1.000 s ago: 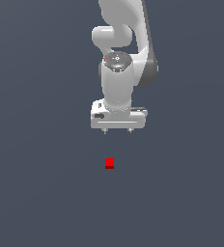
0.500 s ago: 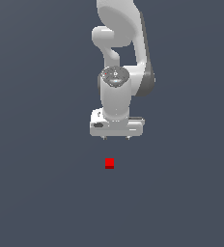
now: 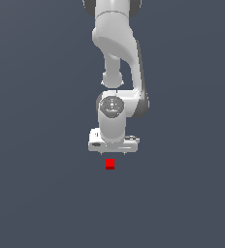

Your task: Pick up the red cube and move it to a goal position.

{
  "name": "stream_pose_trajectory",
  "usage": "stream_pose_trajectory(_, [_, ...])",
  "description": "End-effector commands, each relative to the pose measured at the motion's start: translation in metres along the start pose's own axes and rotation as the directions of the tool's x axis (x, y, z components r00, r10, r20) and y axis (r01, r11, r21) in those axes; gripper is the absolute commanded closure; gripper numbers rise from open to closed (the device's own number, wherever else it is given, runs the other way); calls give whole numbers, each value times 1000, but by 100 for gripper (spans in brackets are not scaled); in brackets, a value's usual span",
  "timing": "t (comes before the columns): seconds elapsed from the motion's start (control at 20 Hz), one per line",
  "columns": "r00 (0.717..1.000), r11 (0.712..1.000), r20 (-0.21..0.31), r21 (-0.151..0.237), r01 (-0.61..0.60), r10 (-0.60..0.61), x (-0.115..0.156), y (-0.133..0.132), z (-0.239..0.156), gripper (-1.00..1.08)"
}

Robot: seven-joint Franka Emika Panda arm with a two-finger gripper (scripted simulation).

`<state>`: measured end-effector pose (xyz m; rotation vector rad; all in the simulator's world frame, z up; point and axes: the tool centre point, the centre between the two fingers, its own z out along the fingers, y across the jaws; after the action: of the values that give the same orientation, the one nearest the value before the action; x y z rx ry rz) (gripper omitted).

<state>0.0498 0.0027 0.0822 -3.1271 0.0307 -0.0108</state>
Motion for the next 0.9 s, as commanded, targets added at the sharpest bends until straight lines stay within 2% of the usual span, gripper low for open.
stream_pose_trajectory(0.0, [1000, 1000, 1, -4, -1, 1, 8, 4, 18, -92])
stream_pose_trajectory(0.4, [1000, 1000, 6, -12, -3, 3, 25, 13, 53, -92])
stream_pose_trajectory(0.8, [1000, 1000, 6, -14, -4, 4, 31, 15, 62, -92])
stream_pose_trajectory(0.85, [1000, 1000, 6, -14, -4, 4, 31, 15, 62, 108])
